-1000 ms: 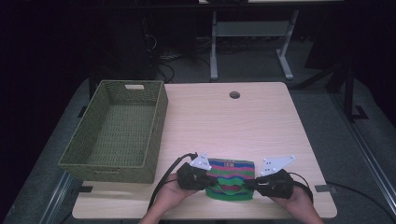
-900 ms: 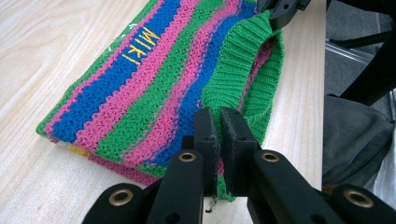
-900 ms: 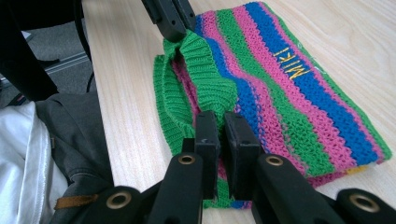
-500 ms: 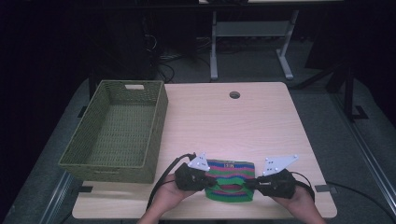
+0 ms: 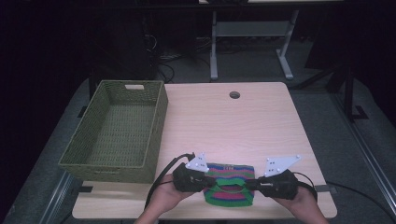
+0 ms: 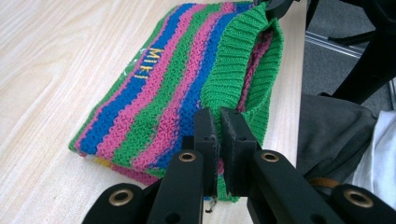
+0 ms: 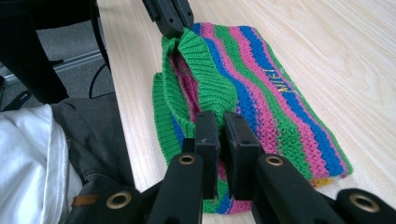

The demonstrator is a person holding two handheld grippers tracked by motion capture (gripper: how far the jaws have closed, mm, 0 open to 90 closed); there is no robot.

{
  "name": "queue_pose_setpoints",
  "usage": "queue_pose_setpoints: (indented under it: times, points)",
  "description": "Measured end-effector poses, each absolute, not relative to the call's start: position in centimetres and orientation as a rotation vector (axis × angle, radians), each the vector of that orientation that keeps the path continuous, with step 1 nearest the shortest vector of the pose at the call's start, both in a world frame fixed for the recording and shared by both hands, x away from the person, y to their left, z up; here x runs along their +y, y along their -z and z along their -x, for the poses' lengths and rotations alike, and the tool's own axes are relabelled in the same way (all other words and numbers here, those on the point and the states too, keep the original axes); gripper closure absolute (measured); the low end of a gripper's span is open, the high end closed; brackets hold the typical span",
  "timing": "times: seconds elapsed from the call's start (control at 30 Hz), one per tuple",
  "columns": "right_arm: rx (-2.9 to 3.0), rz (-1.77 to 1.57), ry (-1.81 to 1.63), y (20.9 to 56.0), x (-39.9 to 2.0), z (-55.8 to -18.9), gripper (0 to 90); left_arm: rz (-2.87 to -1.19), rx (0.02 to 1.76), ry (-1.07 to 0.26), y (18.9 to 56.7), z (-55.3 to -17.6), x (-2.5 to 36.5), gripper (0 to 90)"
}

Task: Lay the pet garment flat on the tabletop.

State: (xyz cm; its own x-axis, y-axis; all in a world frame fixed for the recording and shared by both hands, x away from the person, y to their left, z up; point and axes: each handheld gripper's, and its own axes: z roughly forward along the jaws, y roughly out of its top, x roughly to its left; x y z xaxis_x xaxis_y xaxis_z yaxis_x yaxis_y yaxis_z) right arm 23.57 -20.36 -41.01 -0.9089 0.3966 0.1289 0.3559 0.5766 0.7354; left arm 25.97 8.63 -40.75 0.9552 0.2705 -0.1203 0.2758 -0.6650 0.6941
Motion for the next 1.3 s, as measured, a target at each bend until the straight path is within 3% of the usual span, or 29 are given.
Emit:
queue_pose_setpoints:
  times: [0.67, 1.3]
  points:
    - [2.713, -0.618, -1.281, 37.9, -20.5, -24.5, 84.2, -2.284, 0.38, -0.044, 37.6, -27.1, 8.7, 85.4]
    - [2.717, -0.709, -1.28, 36.3, -20.6, -28.3, 84.2, -2.224, 0.539, -0.003, 37.5, -31.1, 8.7, 85.6]
